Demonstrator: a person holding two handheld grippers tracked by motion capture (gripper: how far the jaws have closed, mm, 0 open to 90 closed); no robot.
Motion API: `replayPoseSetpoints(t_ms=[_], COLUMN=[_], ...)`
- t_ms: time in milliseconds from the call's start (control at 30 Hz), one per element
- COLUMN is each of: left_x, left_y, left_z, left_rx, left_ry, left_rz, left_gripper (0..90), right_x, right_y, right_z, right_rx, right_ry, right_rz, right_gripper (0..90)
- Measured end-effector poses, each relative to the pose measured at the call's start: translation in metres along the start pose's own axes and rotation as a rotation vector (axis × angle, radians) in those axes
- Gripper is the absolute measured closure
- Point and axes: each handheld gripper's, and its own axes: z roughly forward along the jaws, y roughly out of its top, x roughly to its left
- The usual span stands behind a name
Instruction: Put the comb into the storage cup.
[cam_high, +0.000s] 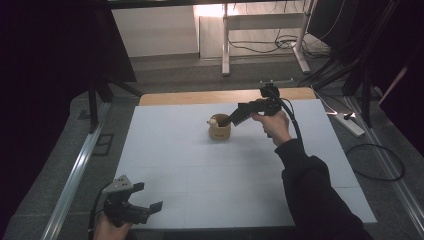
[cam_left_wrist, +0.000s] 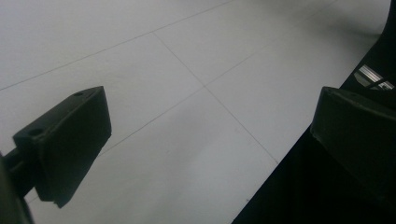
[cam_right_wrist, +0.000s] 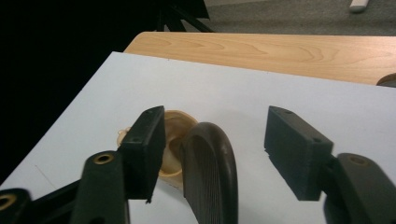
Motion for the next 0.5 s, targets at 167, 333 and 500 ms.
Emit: replayPoseSetpoints(t_ms=[167,333,500], left_x=[0.0,0.0,0.0], left_y=[0.0,0.0,0.0001], left_z=[0.0,0.0,0.0001], left_rx=[0.0,0.001,0.001], left_ry=[0.0,0.0,0.0], left_rz=[0.0,0.001,0.001], left_gripper=[0.0,0.0,0.0], right_x=[0.0007,0.0022,0.0037], right_y=[-0.0001,0.0002,0.0007], right_z=[-0.0011,-0.0037,-0.0075], right_rx=[0.005,0.007,0.001], right_ry=[-0.014,-0.02,-0.008], right_rz=[-0.021,-0.042,-0.065], right_gripper=[31.2,28.1,24.4])
